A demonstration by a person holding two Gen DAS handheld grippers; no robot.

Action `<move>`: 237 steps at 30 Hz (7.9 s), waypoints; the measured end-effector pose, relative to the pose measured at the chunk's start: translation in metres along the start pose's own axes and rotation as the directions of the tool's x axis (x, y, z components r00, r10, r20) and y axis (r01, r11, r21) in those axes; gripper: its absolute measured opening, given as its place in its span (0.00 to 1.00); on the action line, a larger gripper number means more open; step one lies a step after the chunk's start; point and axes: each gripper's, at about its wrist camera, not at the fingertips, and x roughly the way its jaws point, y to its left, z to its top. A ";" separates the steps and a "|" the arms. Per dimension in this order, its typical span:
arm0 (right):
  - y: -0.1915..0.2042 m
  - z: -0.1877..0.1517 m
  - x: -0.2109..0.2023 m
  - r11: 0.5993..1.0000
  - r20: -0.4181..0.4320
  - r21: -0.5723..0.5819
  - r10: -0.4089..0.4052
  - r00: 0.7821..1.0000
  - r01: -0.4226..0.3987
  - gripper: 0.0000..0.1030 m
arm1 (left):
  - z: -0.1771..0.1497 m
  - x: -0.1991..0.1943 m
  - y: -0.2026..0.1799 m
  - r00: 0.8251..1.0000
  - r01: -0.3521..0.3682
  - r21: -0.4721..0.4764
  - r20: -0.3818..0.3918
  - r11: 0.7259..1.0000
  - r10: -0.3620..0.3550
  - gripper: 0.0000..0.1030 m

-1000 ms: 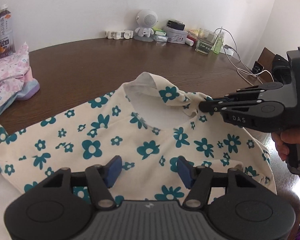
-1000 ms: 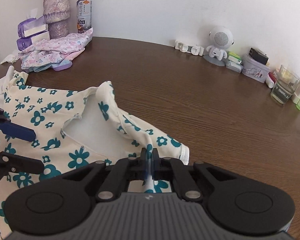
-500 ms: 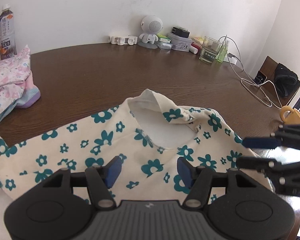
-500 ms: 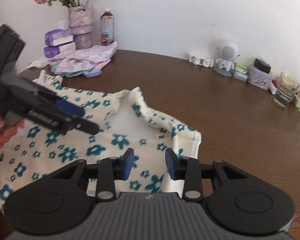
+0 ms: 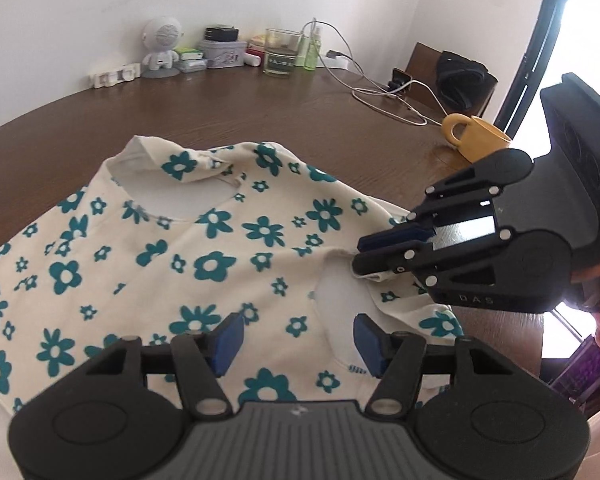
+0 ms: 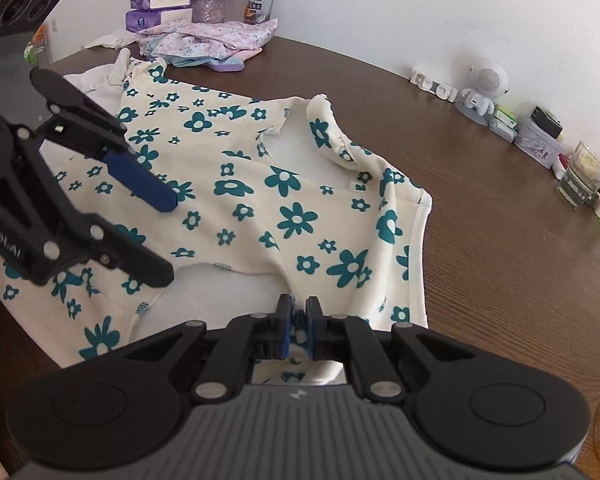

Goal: Fold clothes

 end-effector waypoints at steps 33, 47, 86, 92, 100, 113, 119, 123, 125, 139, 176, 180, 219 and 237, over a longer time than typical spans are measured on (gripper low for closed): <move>-0.003 -0.009 0.004 0.980 0.083 0.197 -0.010 0.997 -0.006 0.31 | -0.030 -0.045 0.037 0.993 -0.115 -0.091 0.022 0.989 0.117 0.51; 0.038 0.004 0.000 0.981 0.098 0.172 0.069 0.993 -0.086 0.32 | -0.073 -0.083 0.048 0.994 -0.094 -0.137 0.037 0.986 0.100 0.53; 0.074 -0.049 -0.067 0.960 0.082 0.253 0.103 0.991 -0.121 0.09 | -0.139 -0.152 0.035 0.967 -0.246 -0.063 0.048 0.967 0.249 0.55; 0.081 -0.036 -0.072 0.966 0.160 0.249 0.029 0.987 -0.068 0.26 | -0.126 -0.158 0.031 0.942 -0.240 -0.159 0.199 0.958 0.270 0.78; 0.101 -0.017 -0.063 0.976 0.210 0.203 0.041 0.977 -0.085 0.28 | -0.116 -0.133 0.030 0.943 -0.172 -0.248 0.239 0.953 0.232 0.83; 0.103 -0.035 -0.031 0.956 0.185 0.282 0.025 0.983 -0.077 0.29 | -0.130 -0.112 0.045 0.966 -0.126 -0.240 0.191 0.963 0.174 0.63; 0.100 -0.043 -0.033 0.952 0.205 0.300 0.002 0.979 -0.065 0.25 | -0.131 -0.111 0.040 0.968 -0.145 -0.160 0.180 0.976 0.173 0.63; 0.100 -0.044 -0.033 0.954 0.209 0.296 -0.008 0.978 -0.056 0.25 | -0.133 -0.111 0.040 0.967 -0.144 -0.161 0.188 0.976 0.173 0.63; 0.100 -0.045 -0.033 0.955 0.211 0.293 -0.013 0.977 -0.051 0.25 | -0.133 -0.111 0.041 0.966 -0.138 -0.169 0.194 0.976 0.170 0.64; 0.111 -0.046 -0.032 0.965 0.226 0.257 -0.004 0.974 -0.056 0.57 | -0.135 -0.113 0.042 0.964 -0.131 -0.181 0.206 0.975 0.168 0.65; 0.084 0.003 -0.014 0.945 0.271 0.323 -0.039 0.962 -0.053 0.63 | -0.122 -0.136 0.090 0.896 -0.149 -0.529 0.284 0.835 0.340 0.80; 0.086 0.020 0.004 0.963 0.250 0.271 -0.055 0.967 -0.015 0.78 | -0.124 -0.132 0.107 0.881 -0.229 -0.616 0.198 0.754 0.430 0.81; 0.094 0.027 0.041 0.971 0.157 0.237 -0.032 0.987 -0.006 0.99 | -0.120 -0.110 0.101 0.863 -0.312 -0.497 0.209 0.810 0.461 1.00; 0.094 0.027 0.041 0.971 0.158 0.238 -0.032 0.987 -0.007 0.99 | -0.121 -0.111 0.103 0.866 -0.286 -0.502 0.228 0.816 0.445 1.00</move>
